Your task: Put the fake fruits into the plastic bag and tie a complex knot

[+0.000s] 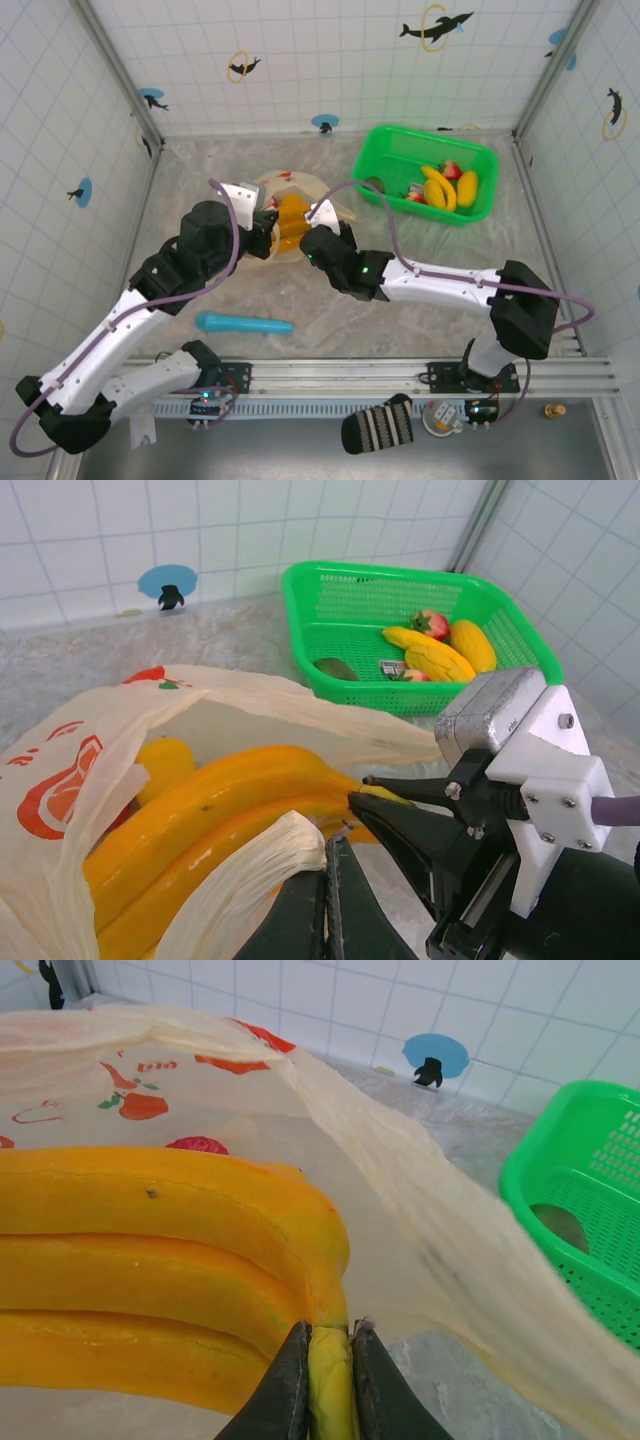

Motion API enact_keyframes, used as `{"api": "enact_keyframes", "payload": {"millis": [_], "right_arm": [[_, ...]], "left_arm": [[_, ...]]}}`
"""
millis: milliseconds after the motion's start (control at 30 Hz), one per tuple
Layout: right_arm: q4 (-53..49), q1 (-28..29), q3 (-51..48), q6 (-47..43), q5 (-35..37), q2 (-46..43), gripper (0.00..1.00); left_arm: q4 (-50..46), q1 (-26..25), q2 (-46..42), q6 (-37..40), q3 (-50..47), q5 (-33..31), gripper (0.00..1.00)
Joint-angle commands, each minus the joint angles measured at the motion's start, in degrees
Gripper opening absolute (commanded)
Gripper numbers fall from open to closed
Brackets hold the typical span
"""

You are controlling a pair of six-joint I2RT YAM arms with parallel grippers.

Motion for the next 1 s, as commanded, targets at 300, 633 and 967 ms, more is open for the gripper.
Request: {"api": "enact_keyframes", "payload": {"millis": [300,633,967], "right_arm": [[9.41,-0.23,15.28,-3.17,-8.4,16.18,0.0],[18.6,-4.44,16.02,2.14,-17.4,22.01,0.55],[23.73,-6.58,5.73,1.58,-28.32,9.08,0.6]], "left_arm": [[2.71,0.32,1.09,-0.94,2.15,0.86,0.0],[2.87,0.36,0.32,-0.92,1.39,-0.51,0.0],[2.49,0.36,-0.93,-0.94,0.05,-1.37,0.0]]}}
